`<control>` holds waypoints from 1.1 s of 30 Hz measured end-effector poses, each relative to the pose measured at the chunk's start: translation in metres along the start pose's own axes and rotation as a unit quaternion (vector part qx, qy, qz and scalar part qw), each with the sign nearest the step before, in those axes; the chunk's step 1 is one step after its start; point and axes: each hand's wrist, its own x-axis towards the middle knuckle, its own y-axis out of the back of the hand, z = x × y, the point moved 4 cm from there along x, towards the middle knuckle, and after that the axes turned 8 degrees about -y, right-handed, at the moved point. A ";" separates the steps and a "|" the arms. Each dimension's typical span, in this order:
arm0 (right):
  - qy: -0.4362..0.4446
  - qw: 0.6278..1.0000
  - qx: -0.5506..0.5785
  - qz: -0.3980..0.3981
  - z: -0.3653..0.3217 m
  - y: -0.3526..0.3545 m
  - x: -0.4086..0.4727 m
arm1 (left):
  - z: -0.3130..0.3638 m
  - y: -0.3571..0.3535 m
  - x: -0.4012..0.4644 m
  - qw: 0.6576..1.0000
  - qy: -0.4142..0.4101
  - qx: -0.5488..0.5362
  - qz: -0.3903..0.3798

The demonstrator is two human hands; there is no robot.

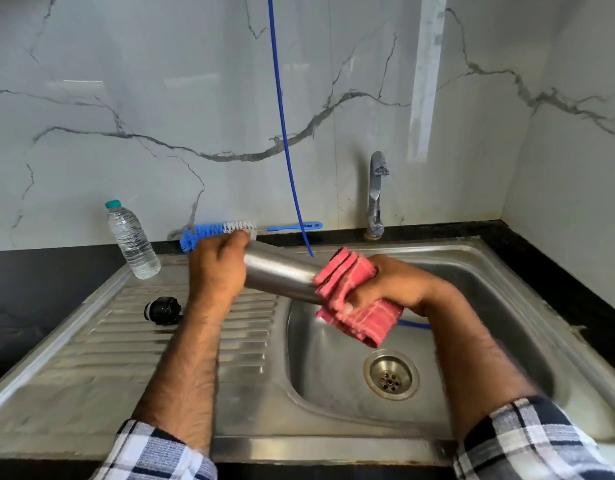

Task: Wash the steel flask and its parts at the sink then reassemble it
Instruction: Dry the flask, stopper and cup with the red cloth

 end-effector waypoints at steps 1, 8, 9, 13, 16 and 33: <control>0.003 0.997 0.077 -0.003 0.004 0.003 -0.001 | -0.006 0.002 0.002 0.999 0.030 -0.026 0.016; -0.051 0.872 0.255 0.415 -0.001 0.007 0.008 | -0.010 -0.006 -0.015 0.986 0.118 -0.018 0.114; -0.088 0.849 0.292 0.432 0.003 0.009 0.009 | -0.003 -0.010 -0.019 0.991 0.079 0.012 0.110; -0.220 0.854 0.405 0.240 0.032 -0.014 0.027 | 0.033 -0.009 -0.025 0.961 -0.220 0.107 0.128; -0.234 0.860 0.390 0.229 0.047 -0.013 0.038 | 0.032 -0.011 -0.023 0.945 -0.289 0.108 0.104; 0.059 0.793 0.252 0.551 0.015 -0.003 0.031 | -0.027 -0.008 -0.015 0.957 0.238 -0.112 0.125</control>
